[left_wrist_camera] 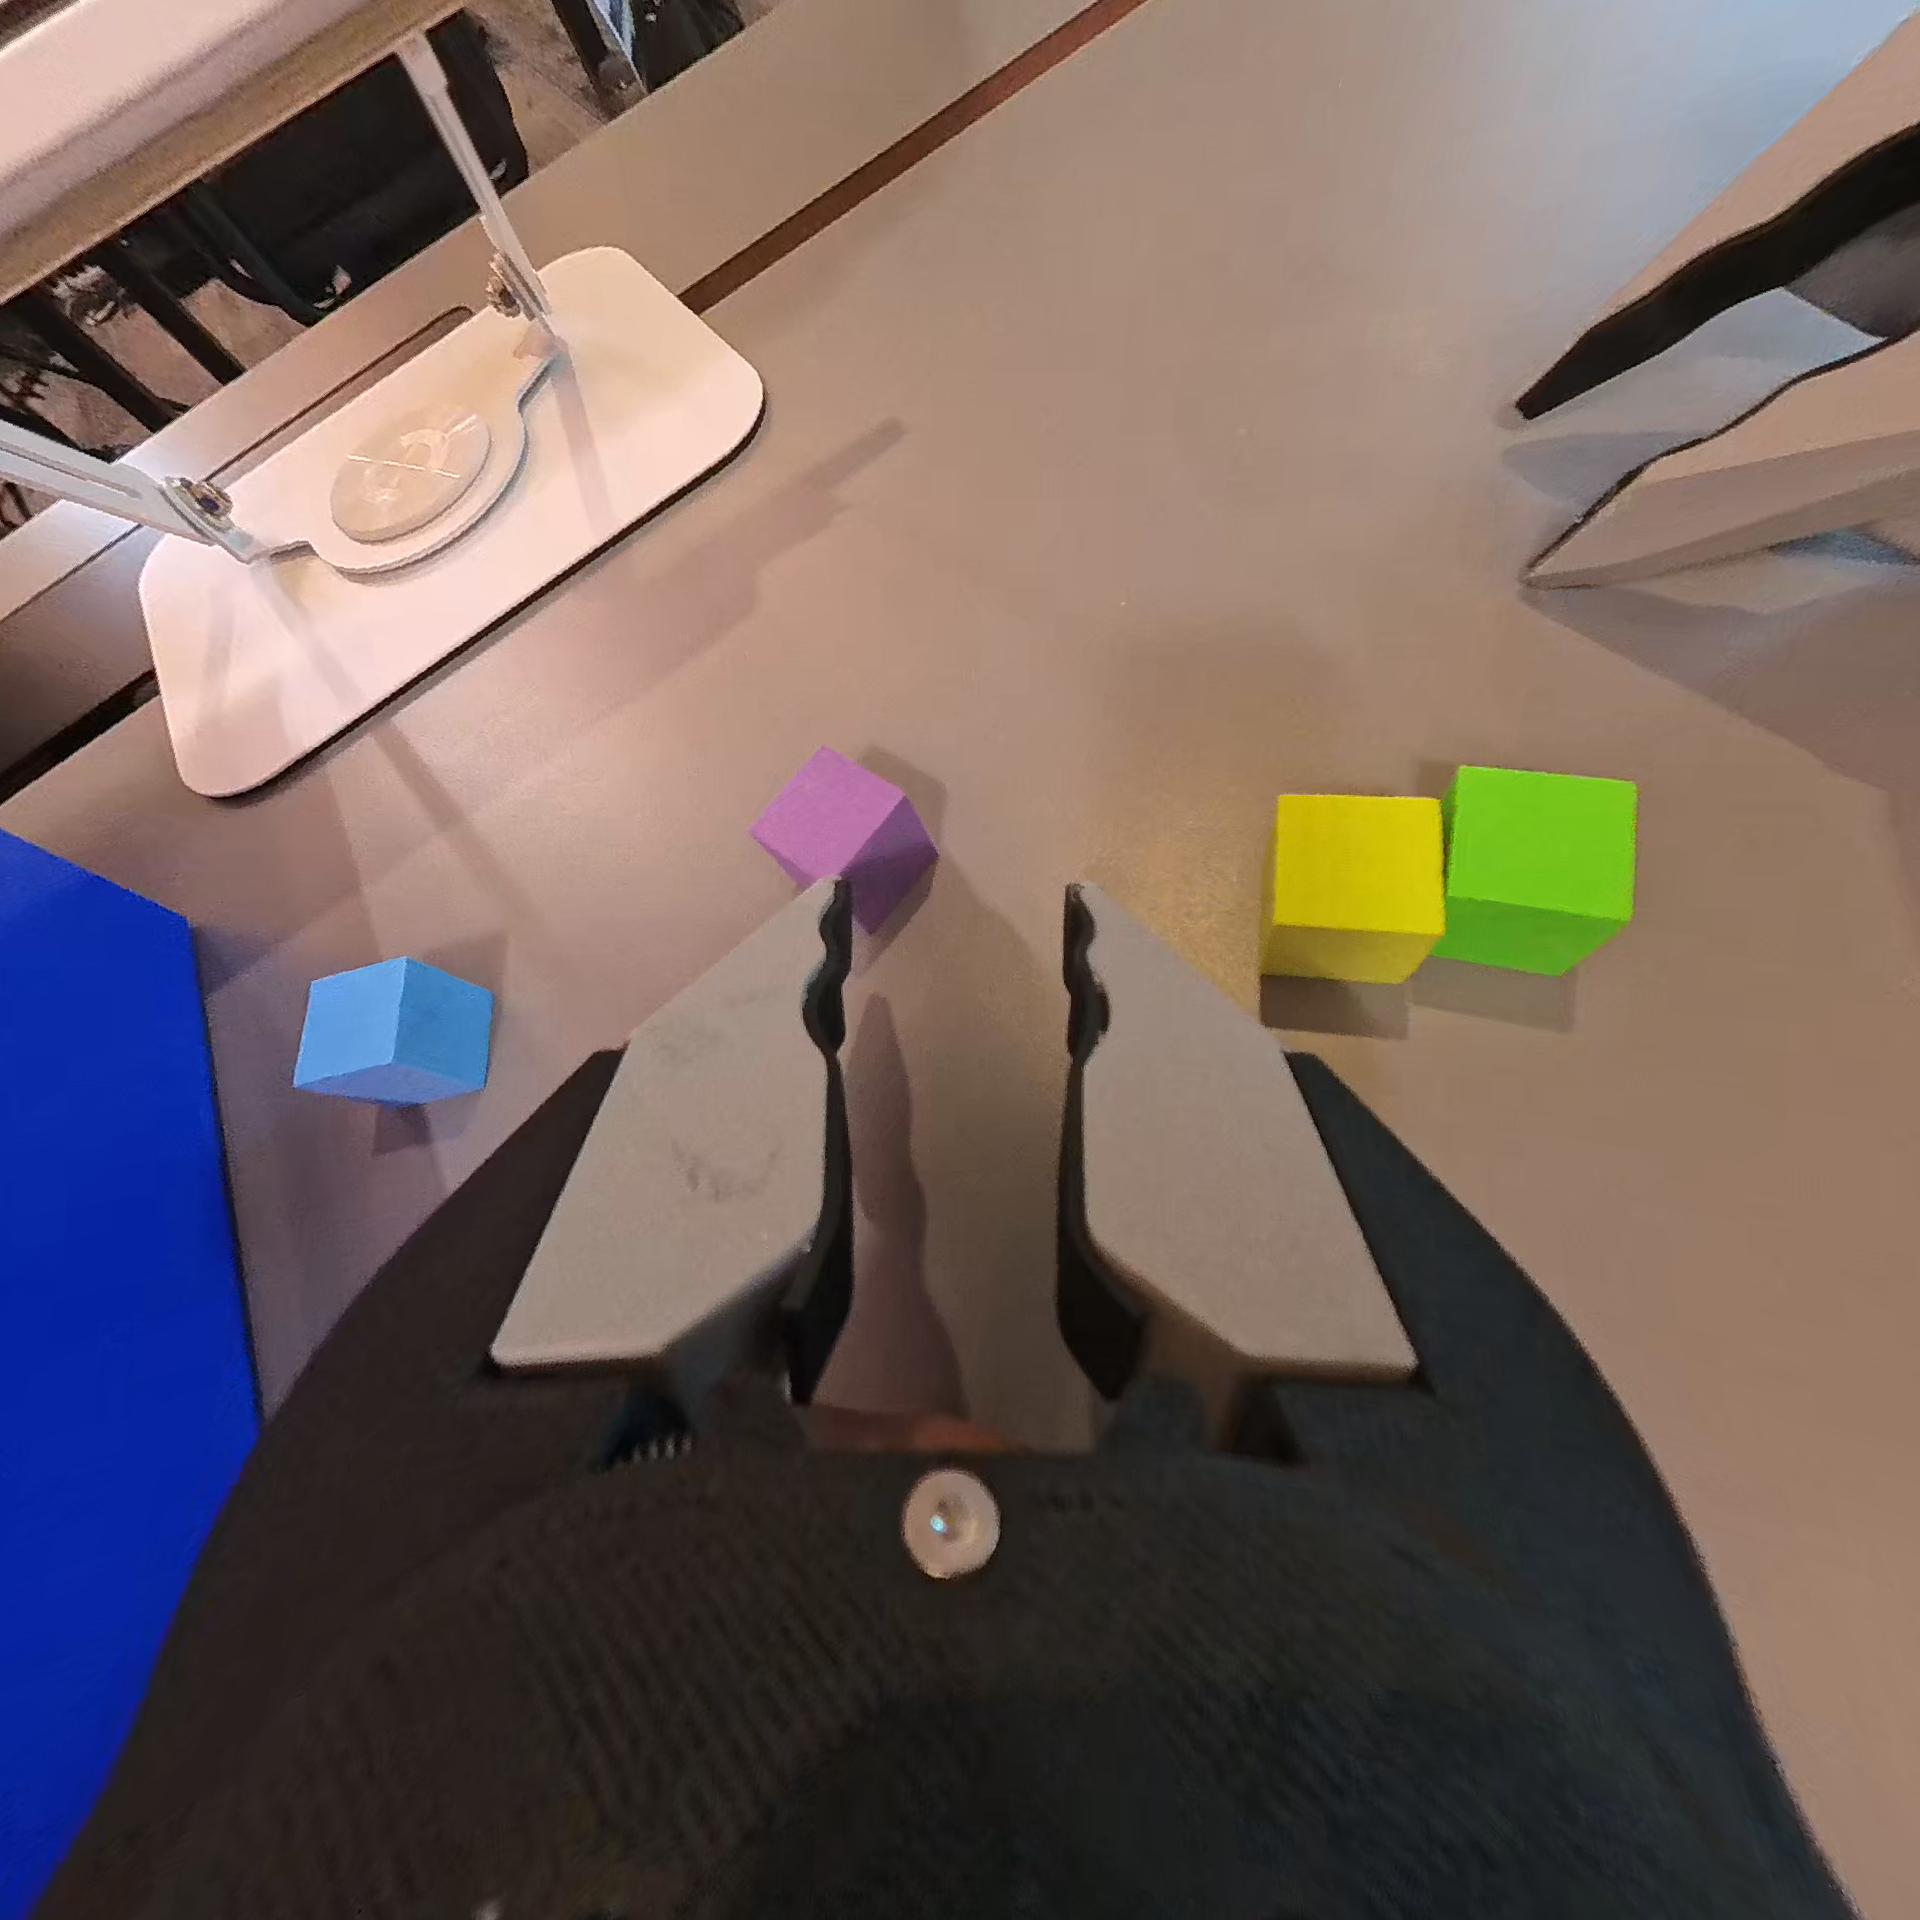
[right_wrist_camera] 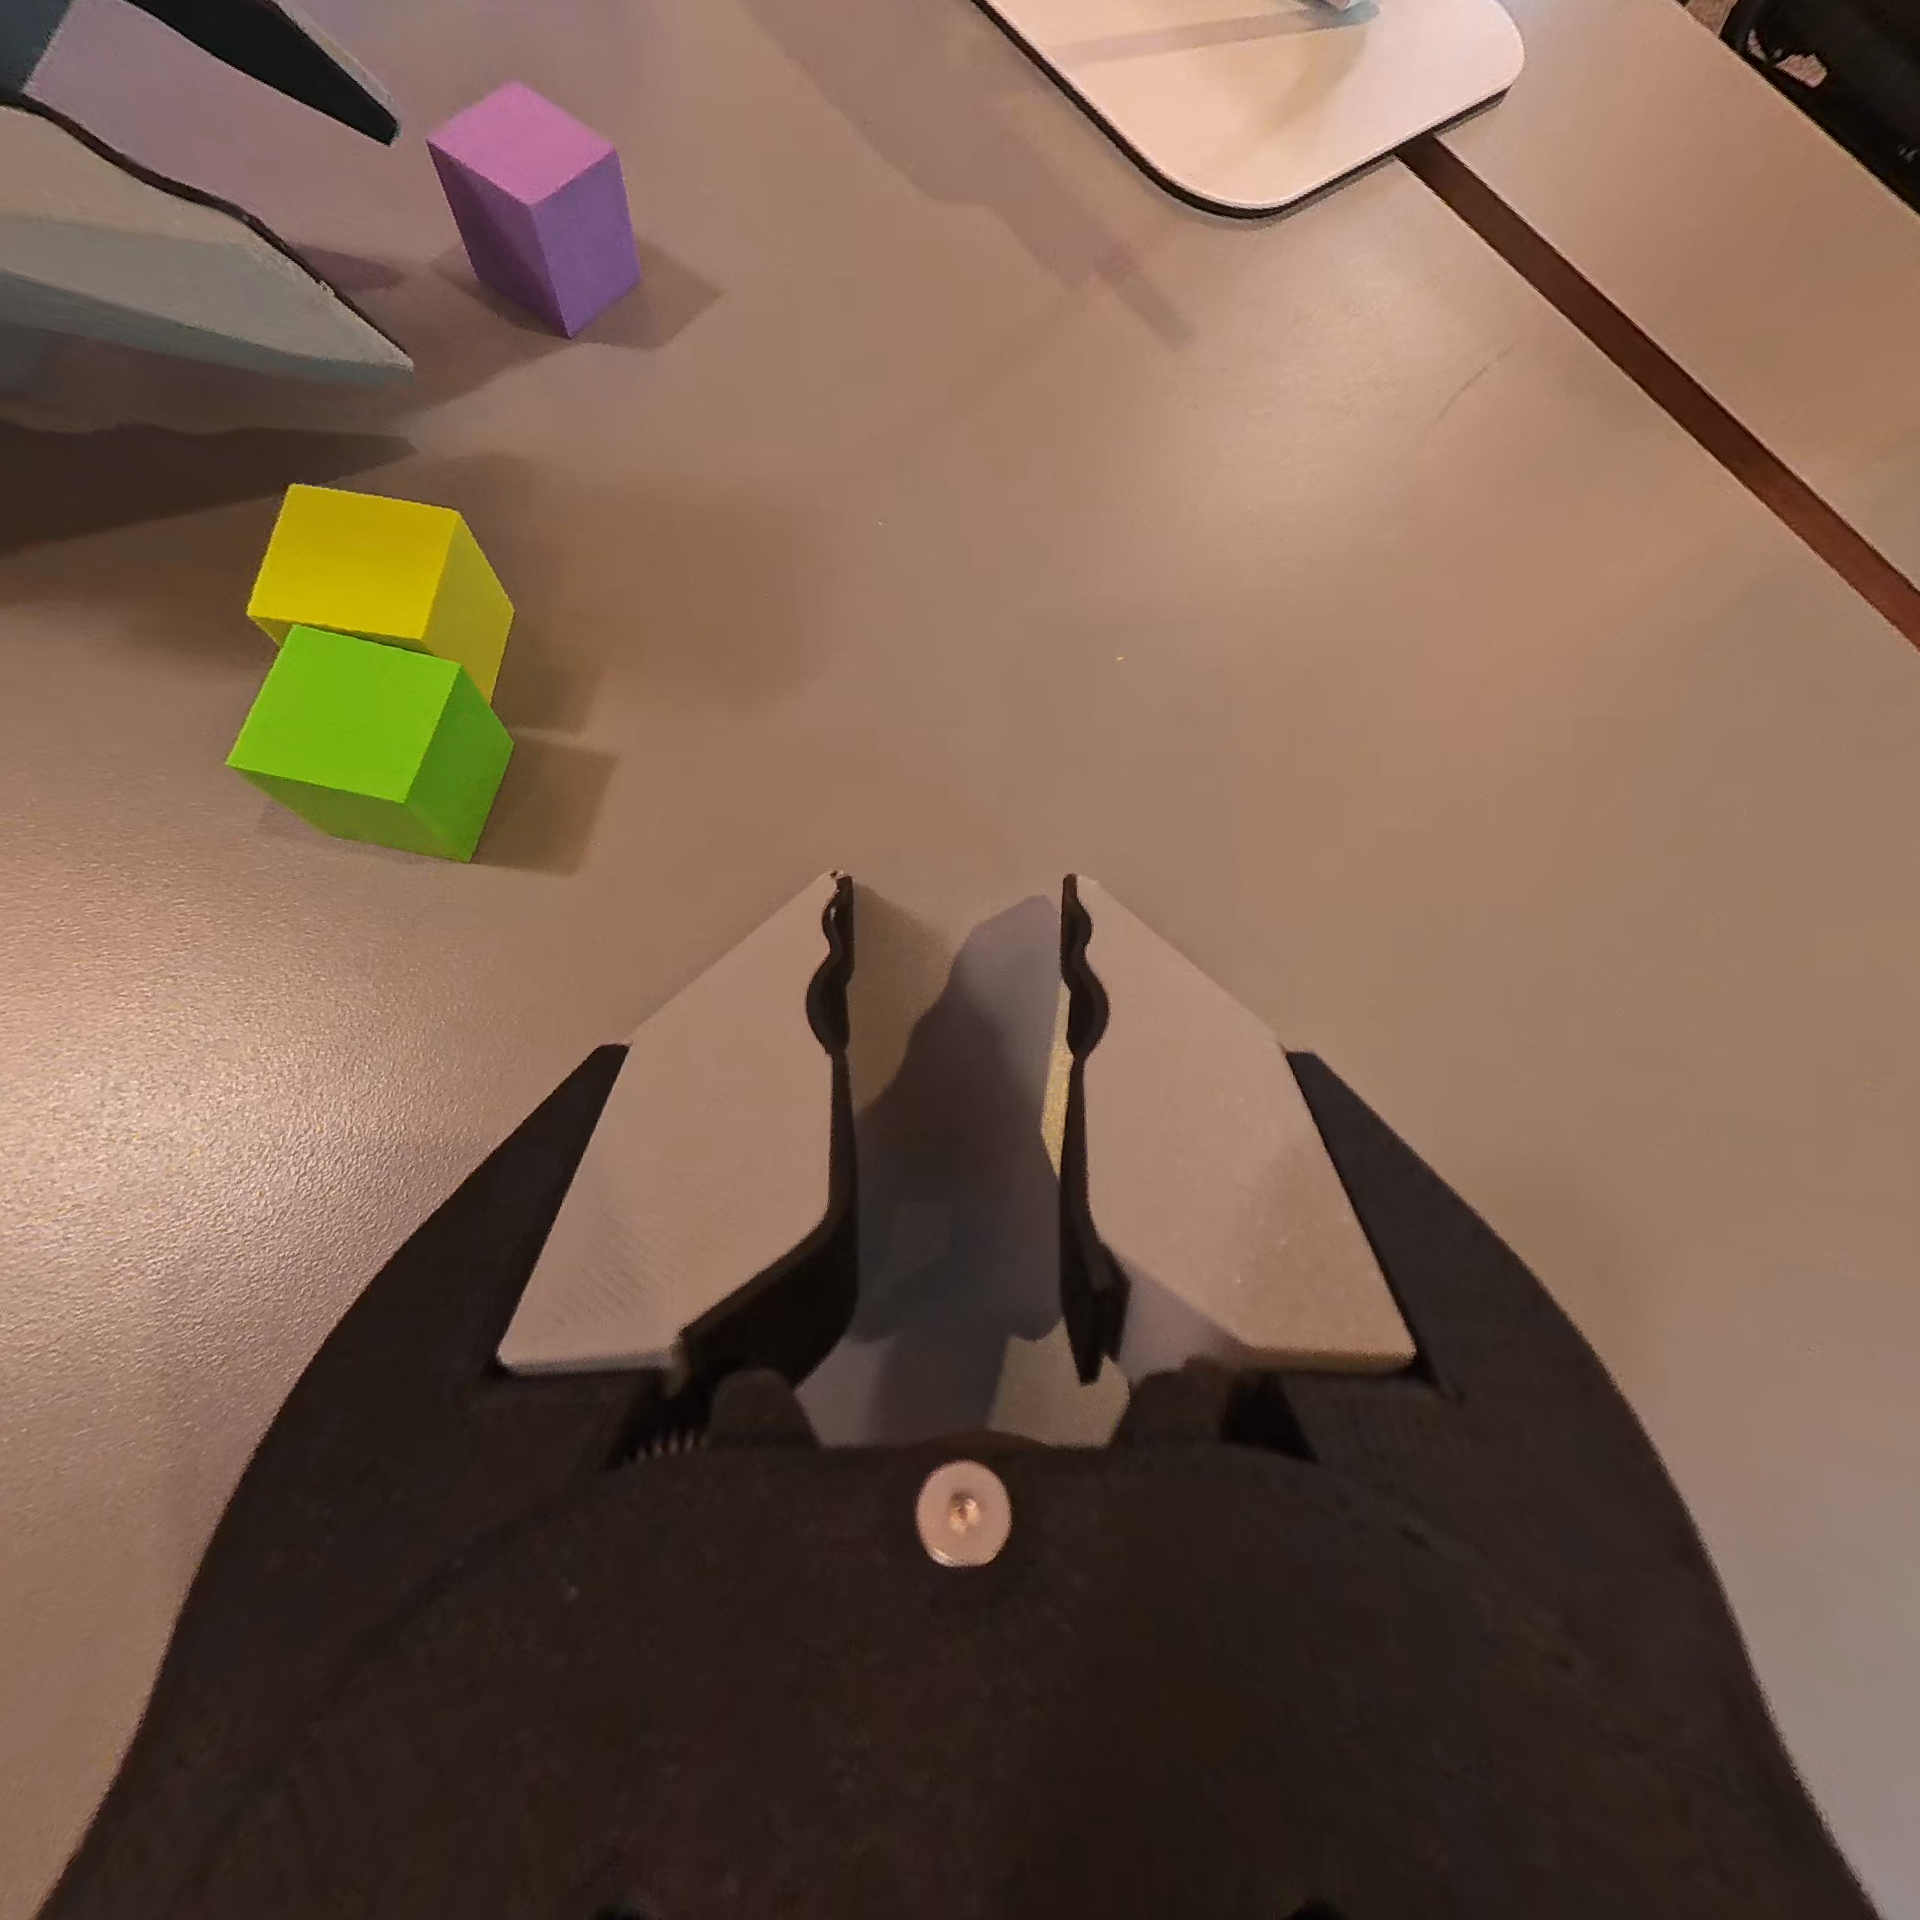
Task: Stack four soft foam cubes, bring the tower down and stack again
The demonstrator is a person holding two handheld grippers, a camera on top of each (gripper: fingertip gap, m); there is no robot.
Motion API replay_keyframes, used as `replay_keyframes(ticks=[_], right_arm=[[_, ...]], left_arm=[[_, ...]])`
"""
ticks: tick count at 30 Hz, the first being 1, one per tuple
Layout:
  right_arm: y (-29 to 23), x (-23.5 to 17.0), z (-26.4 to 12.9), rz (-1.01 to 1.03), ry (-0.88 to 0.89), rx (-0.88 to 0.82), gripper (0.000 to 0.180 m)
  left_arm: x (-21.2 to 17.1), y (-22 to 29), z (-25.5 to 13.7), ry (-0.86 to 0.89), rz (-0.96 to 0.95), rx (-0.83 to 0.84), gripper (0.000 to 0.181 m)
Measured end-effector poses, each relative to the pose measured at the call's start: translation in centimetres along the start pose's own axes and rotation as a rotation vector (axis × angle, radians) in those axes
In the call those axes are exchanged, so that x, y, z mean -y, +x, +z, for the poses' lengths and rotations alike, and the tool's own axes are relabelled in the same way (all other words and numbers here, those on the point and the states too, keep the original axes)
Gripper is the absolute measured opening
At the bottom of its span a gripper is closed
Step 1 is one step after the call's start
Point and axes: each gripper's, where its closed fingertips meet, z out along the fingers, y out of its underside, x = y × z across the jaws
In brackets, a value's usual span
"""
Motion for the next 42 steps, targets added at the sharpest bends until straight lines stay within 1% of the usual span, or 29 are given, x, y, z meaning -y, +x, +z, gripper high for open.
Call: replay_keyframes(ticks=[4,7,17,24,31,37,42], right_arm=[[0.0,0.0,0.0,0.002,0.0,0.002,0.037],[0.0,0.0,0.0,0.007,-0.001,0.007,0.037],[-0.1,0.1,0.0,-0.02,0.002,-0.012,0.036],[-0.2,0.1,0.0,-0.01,0.001,0.007,0.035],[-0.2,-0.1,0.1,0.034,-0.004,0.048,0.035],[-0.2,-0.1,0.2,0.04,-0.005,0.059,0.034],[-0.2,-0.1,0.2,0.038,-0.005,0.059,0.034]], left_arm=[[-0.1,-0.1,0.0,-0.004,-0.014,-0.006,0.042],[-0.2,-0.2,0.1,-0.014,-0.014,0.005,0.051],[-0.7,-0.2,0.6,-0.054,-0.023,-0.004,0.061],[-1.1,0.2,1.0,-0.091,0.006,-0.019,0.063],[-1.1,0.4,1.0,-0.088,0.015,-0.027,0.06],[-1.3,0.2,1.3,-0.104,-0.062,-0.086,0.06],[-1.1,-1.5,2.0,-0.103,-0.125,-0.071,0.064]])
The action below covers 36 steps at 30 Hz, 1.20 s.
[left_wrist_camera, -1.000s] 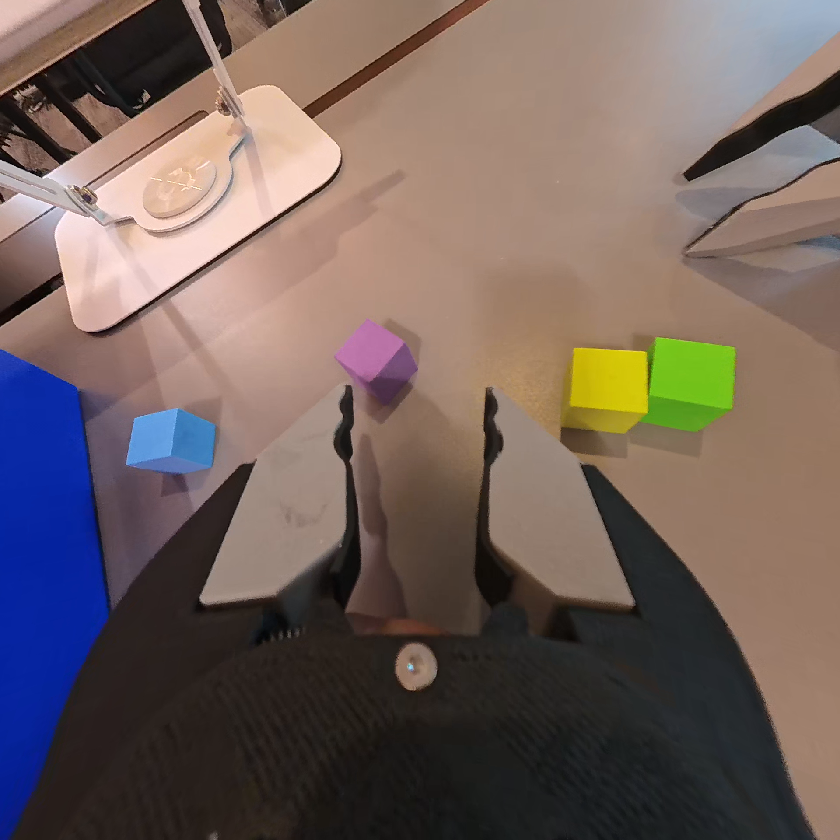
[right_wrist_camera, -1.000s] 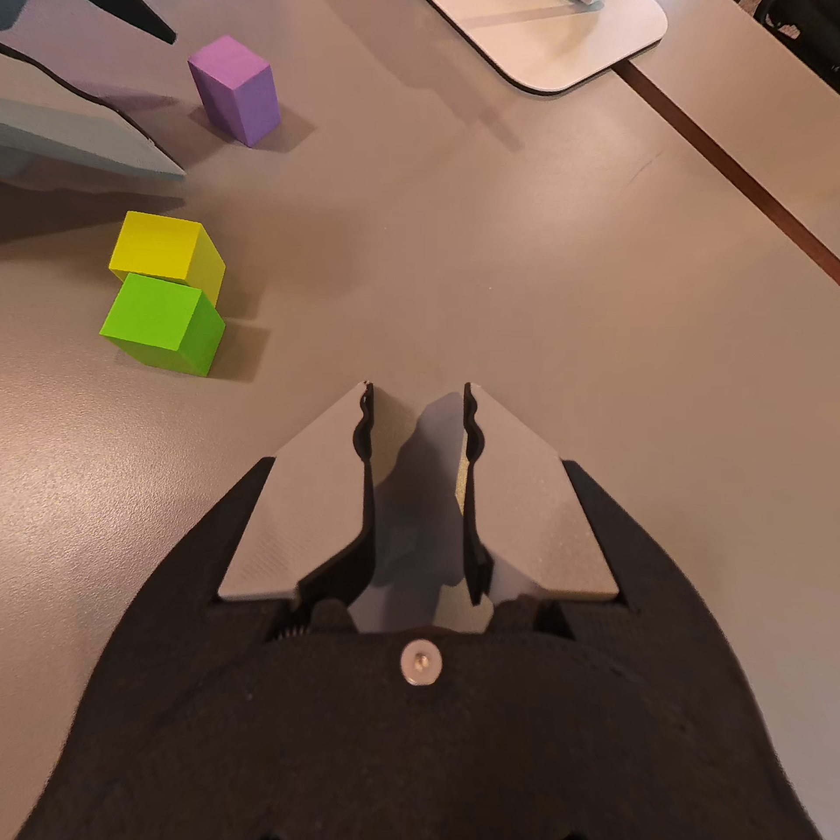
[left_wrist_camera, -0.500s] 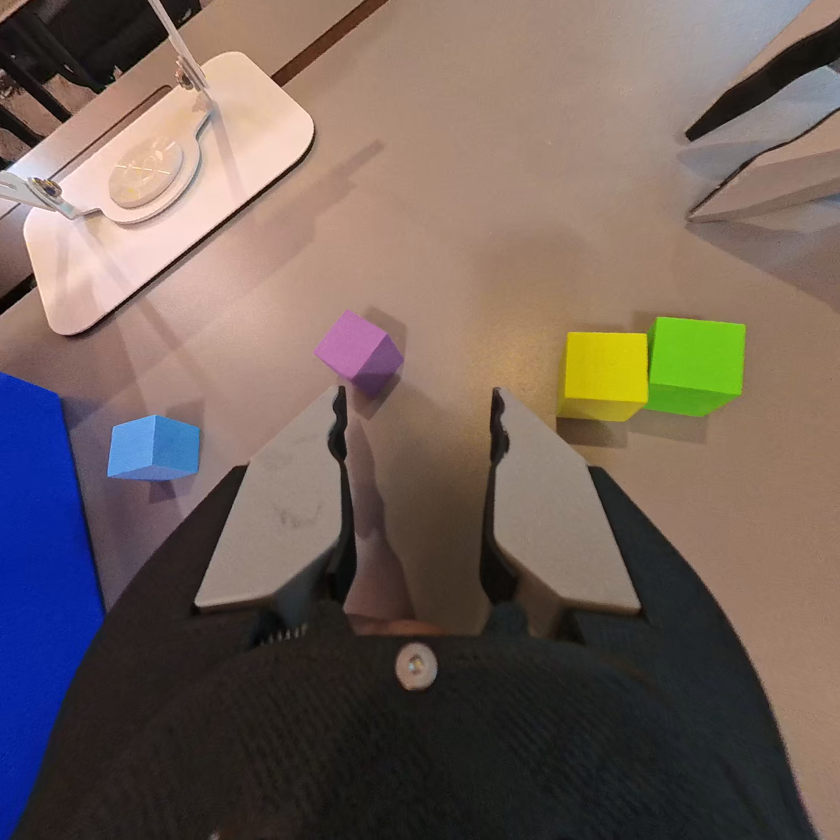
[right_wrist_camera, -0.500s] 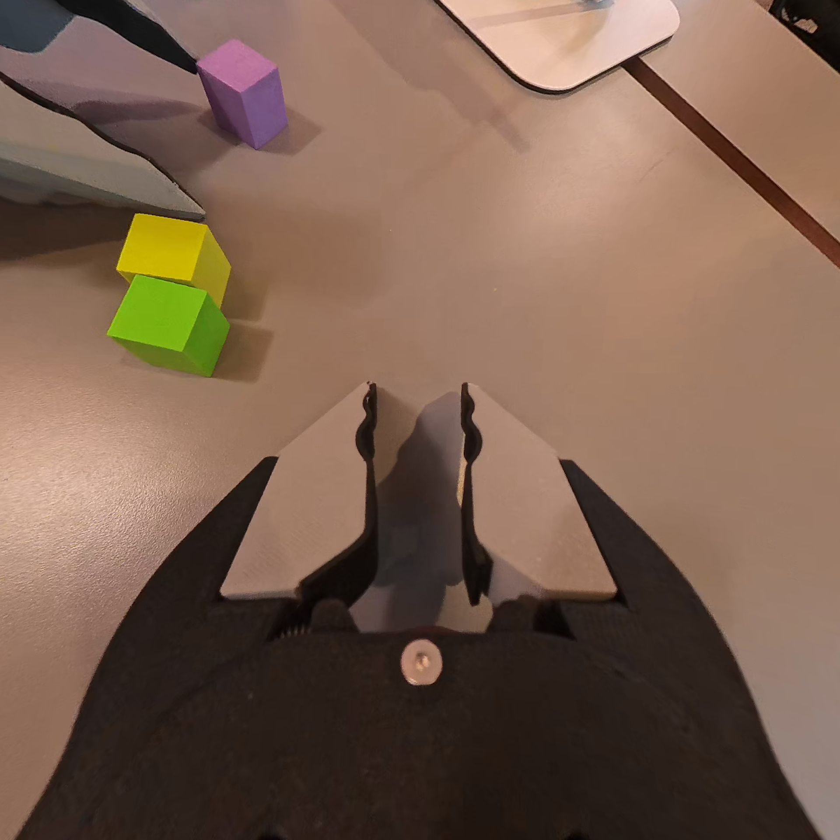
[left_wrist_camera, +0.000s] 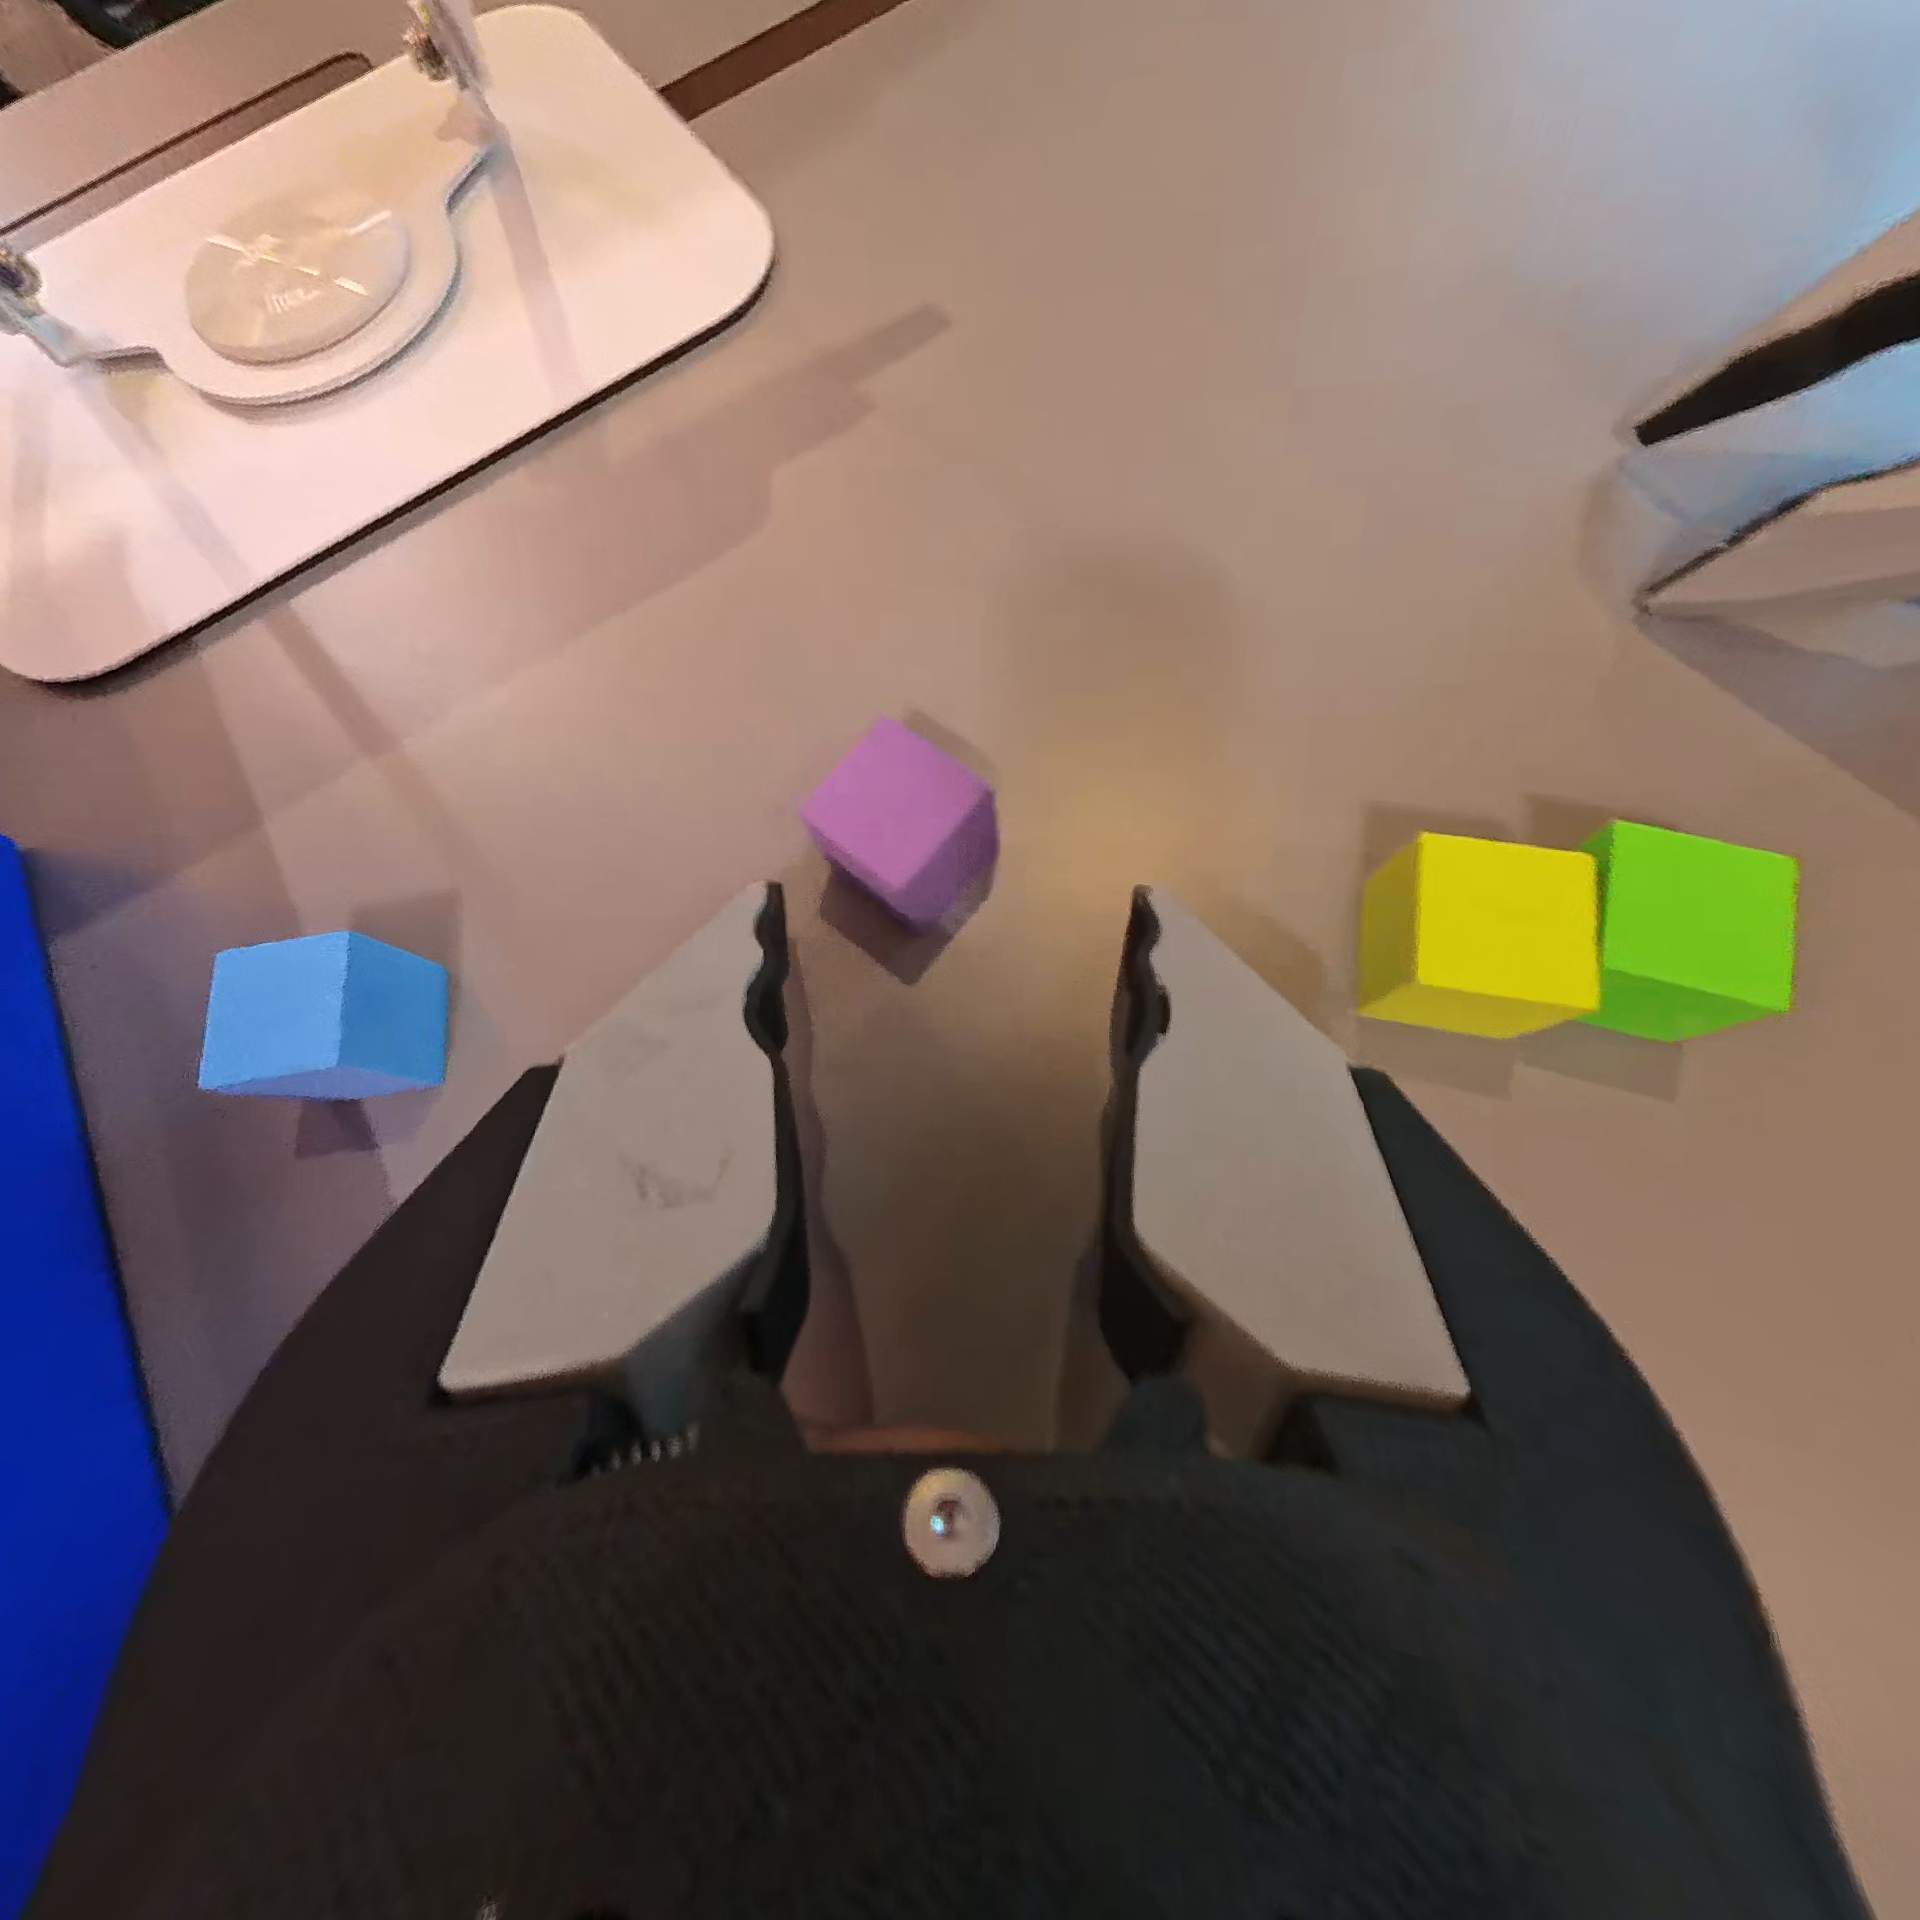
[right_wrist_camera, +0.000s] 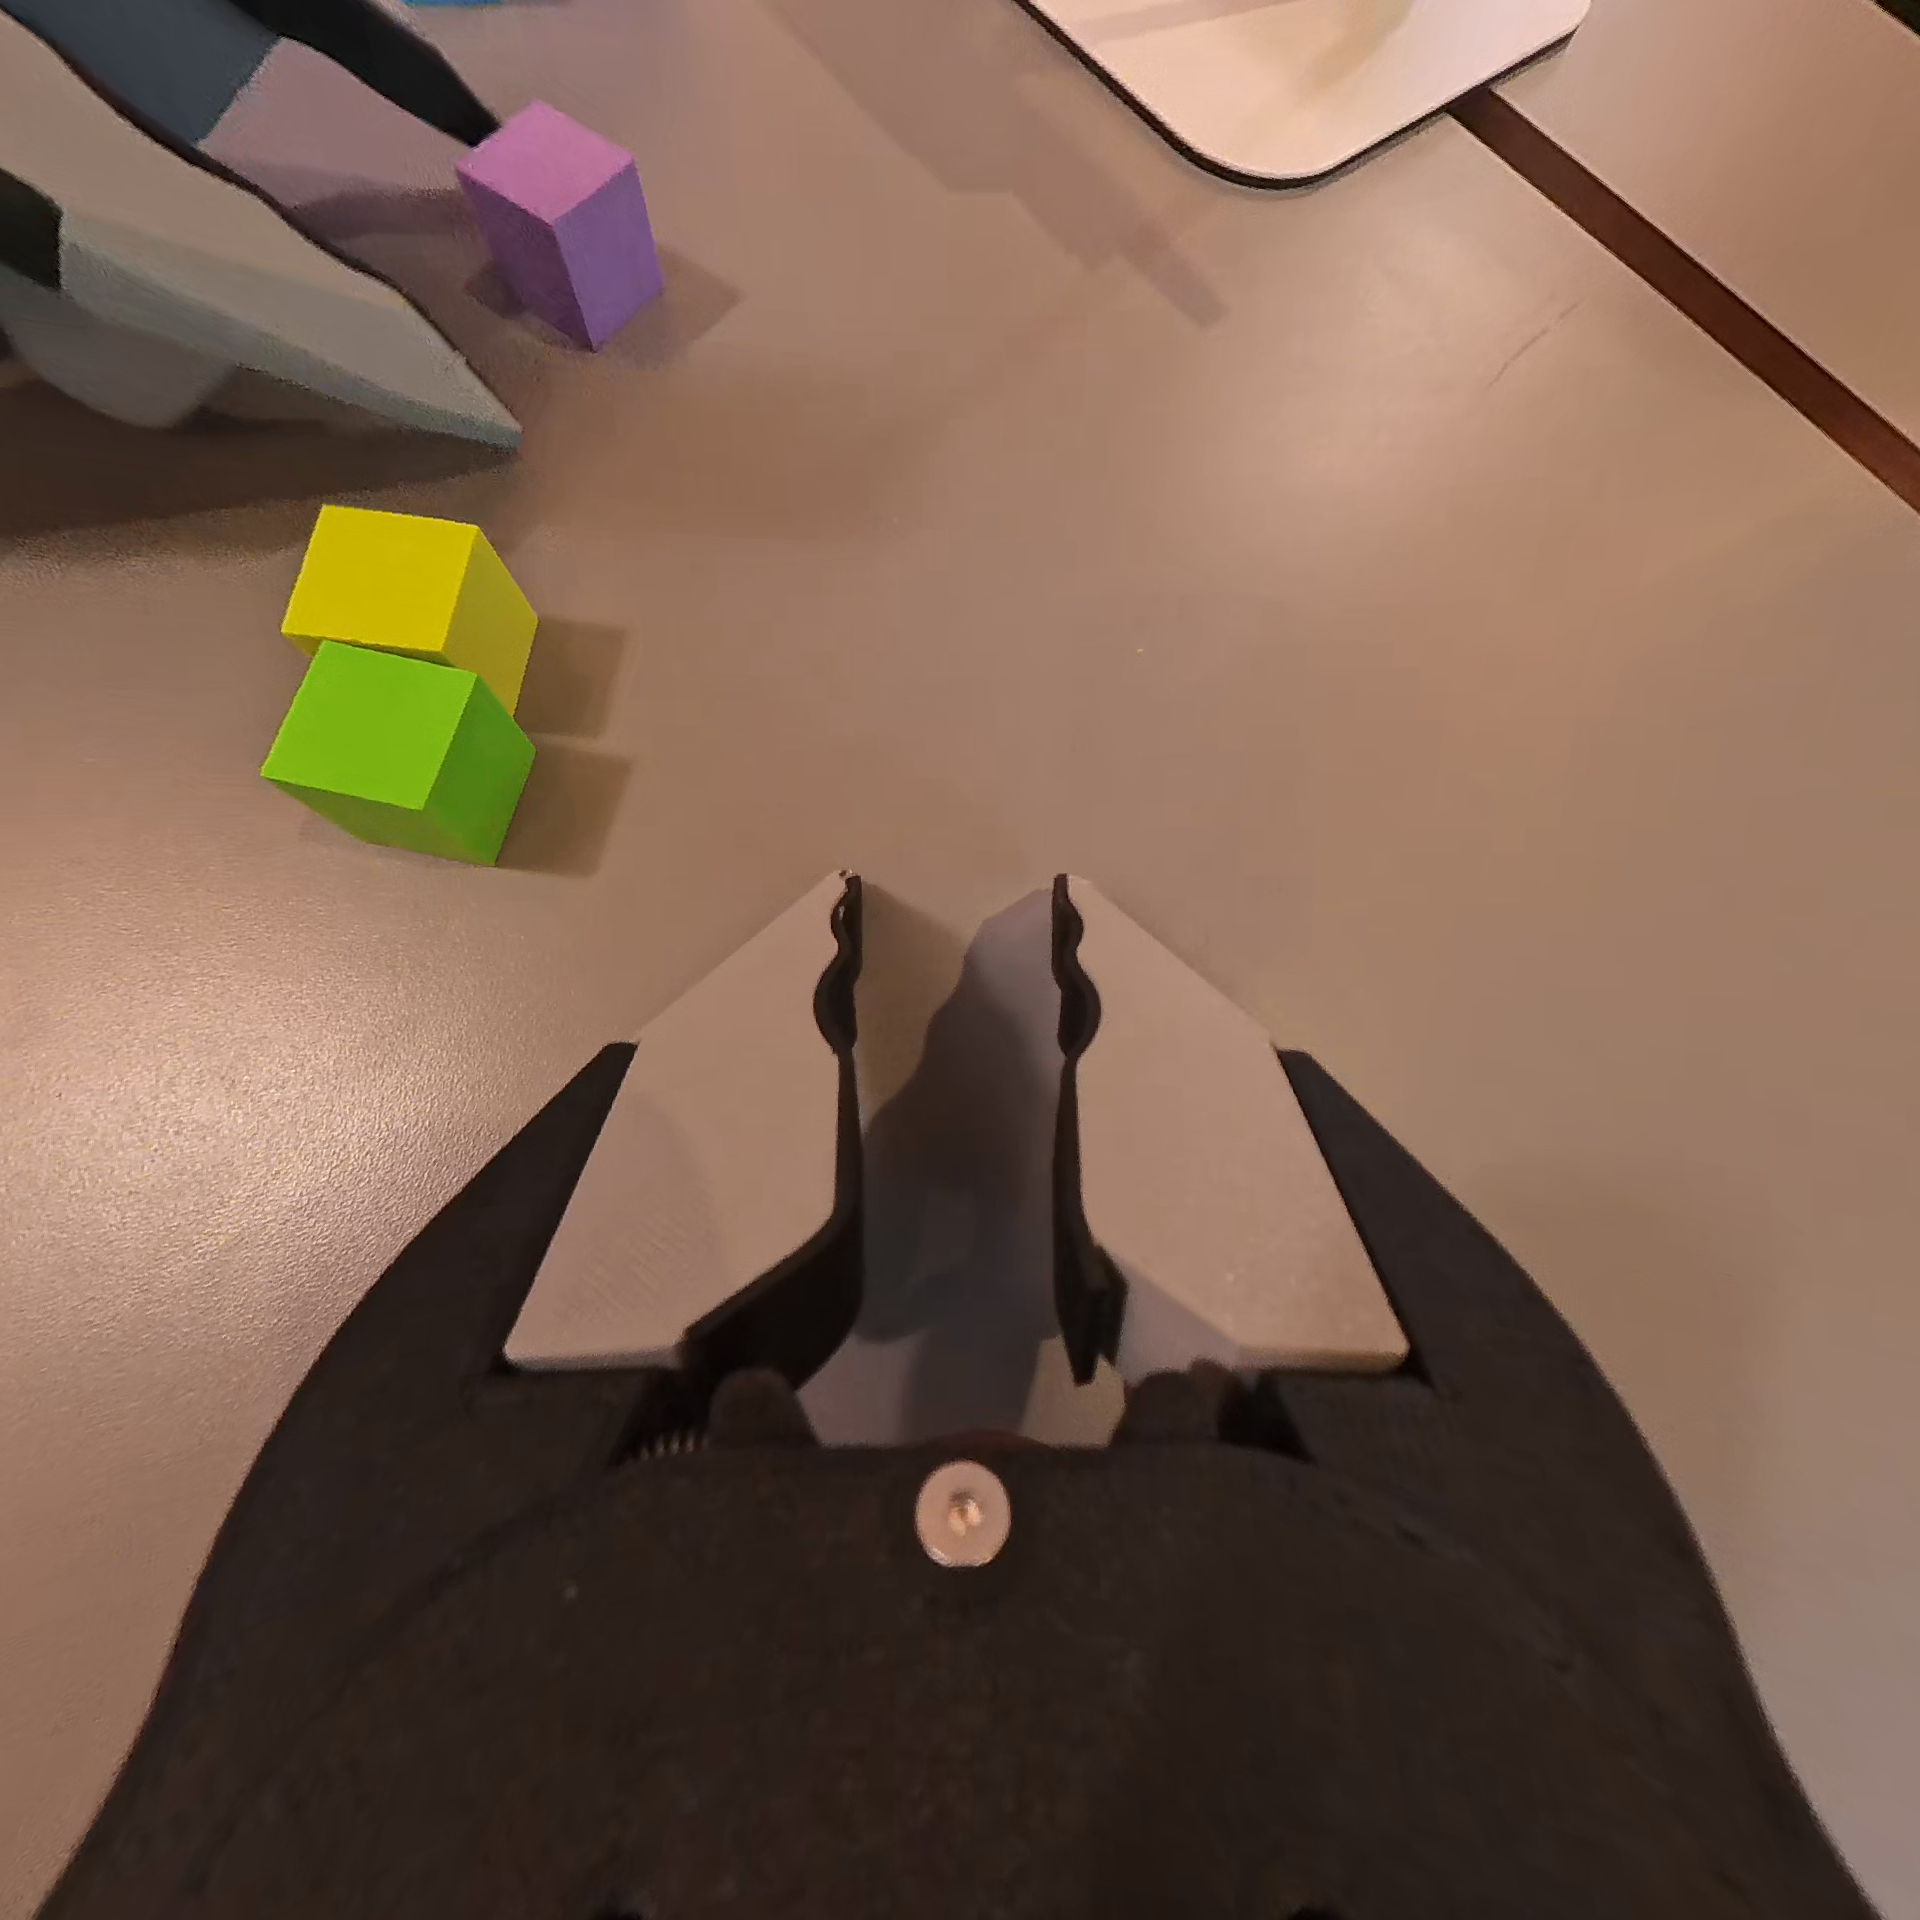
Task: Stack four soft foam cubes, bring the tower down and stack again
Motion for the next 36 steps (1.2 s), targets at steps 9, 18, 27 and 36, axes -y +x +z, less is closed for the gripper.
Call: replay_keyframes(ticks=[9,18,27,36], right_arm=[[-0.1,0.0,0.0,-0.014,0.001,-0.001,0.032],[0.0,0.0,0.0,0.004,0.0,0.002,0.039],[0.0,0.0,-0.1,-0.009,0.002,-0.009,0.039],[0.0,0.0,-0.1,-0.011,0.002,-0.007,0.038]], left_arm=[[0.5,-0.8,1.6,-0.036,-0.06,-0.042,0.071],[1.2,1.2,-1.3,0.072,-0.012,-0.12,0.064],[-0.6,7.7,-2.8,0.002,0.244,-0.382,0.051],[-2.7,11.1,-4.1,-0.066,0.379,-0.535,0.02]])
